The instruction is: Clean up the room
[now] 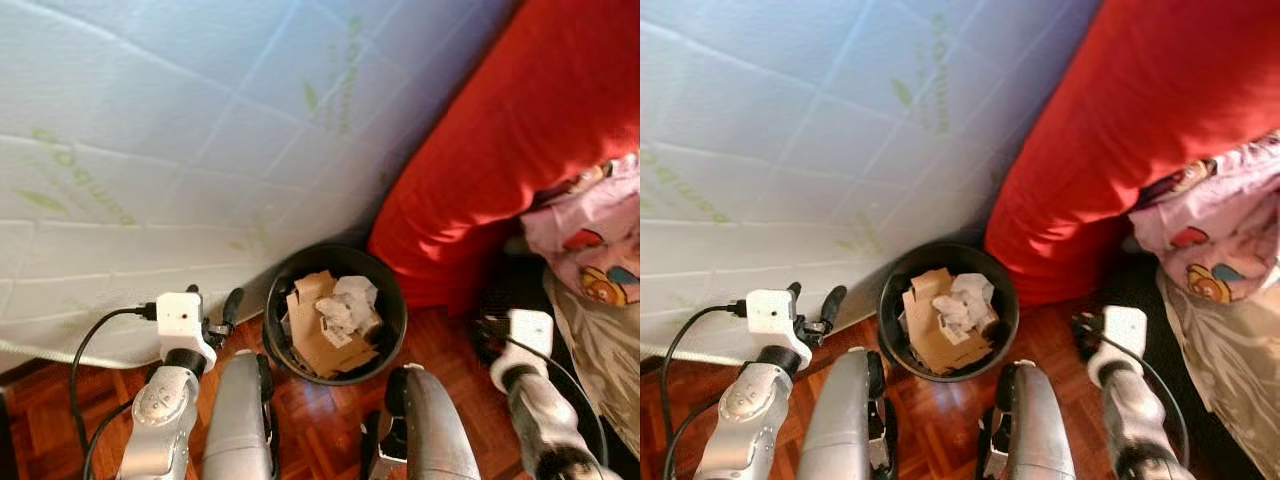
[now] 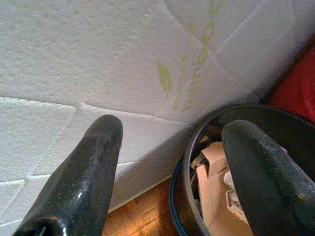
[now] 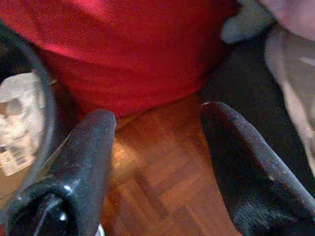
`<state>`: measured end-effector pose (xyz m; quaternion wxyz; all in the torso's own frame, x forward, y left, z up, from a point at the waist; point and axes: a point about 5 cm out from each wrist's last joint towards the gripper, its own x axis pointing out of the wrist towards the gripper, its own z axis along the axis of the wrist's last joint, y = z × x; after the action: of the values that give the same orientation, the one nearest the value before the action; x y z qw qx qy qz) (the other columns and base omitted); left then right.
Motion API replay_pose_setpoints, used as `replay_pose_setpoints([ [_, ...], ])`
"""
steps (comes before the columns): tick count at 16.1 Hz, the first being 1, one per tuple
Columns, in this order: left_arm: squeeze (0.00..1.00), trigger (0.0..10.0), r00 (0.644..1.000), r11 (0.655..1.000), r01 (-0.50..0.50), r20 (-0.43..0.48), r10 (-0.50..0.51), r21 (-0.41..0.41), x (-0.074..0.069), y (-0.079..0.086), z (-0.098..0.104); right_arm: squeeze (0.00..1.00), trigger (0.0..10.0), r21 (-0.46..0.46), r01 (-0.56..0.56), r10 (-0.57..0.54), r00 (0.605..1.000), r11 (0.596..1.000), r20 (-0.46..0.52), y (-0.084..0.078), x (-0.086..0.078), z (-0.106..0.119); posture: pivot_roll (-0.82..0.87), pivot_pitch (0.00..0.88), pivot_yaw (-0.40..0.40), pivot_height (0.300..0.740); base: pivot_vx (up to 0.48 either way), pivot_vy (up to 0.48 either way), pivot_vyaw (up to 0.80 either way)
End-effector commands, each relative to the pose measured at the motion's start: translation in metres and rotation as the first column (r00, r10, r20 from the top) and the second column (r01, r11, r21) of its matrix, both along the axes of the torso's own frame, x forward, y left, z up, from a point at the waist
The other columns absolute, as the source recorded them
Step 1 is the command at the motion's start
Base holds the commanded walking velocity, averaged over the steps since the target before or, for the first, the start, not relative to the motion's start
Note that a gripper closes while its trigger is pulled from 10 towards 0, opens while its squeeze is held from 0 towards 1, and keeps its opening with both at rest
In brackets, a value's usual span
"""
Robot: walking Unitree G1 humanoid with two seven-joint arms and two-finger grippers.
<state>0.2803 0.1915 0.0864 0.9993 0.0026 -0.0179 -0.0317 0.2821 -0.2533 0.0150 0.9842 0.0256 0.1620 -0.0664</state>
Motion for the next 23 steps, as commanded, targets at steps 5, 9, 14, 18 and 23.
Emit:
replay_pose_setpoints([
  [5, 0.00, 10.0, 0.998, 1.000, -0.023, -0.063, 0.023, -0.007, -0.004, 0.011, -0.020, 0.00, 10.0, 0.050, 0.043, -0.044, 0.998, 0.998, 0.038, 0.006, -0.018, -0.013, 0.15, 0.222, -0.014, 0.613, 0.000, 0.000, 0.00],
  [9, 0.00, 10.0, 0.994, 0.999, -0.041, -0.104, 0.040, -0.004, -0.005, 0.018, -0.033, 0.00, 10.0, 0.107, -0.010, 0.016, 0.999, 0.994, -0.048, 0.039, -0.020, -0.029, 0.16, 0.190, -0.016, 0.658, 0.000, 0.000, 0.00],
  [14, 0.00, 10.0, 0.973, 0.994, -0.104, -0.208, 0.096, -0.026, -0.014, 0.032, -0.059, 0.00, 10.0, 0.067, -0.080, 0.091, 0.981, 0.994, -0.172, 0.048, -0.035, -0.047, 0.16, 0.170, -0.014, 0.718, 0.000, 0.000, 0.00],
  [18, 0.00, 10.0, 0.918, 0.987, -0.157, -0.373, 0.136, -0.026, -0.030, 0.037, -0.094, 0.00, 10.0, 0.062, -0.019, 0.033, 0.972, 0.998, -0.232, 0.043, -0.041, -0.053, 0.14, 0.100, -0.010, 0.740, 0.000, 0.000, 0.00],
  [23, 0.00, 10.0, 0.791, 0.983, -0.182, -0.599, 0.127, -0.031, -0.055, 0.030, -0.131, 0.00, 10.0, 0.062, 0.065, -0.037, 0.928, 0.996, -0.371, 0.043, -0.061, -0.071, 0.12, 0.000, 0.001, 0.740, 0.000, 0.000, 0.00],
])
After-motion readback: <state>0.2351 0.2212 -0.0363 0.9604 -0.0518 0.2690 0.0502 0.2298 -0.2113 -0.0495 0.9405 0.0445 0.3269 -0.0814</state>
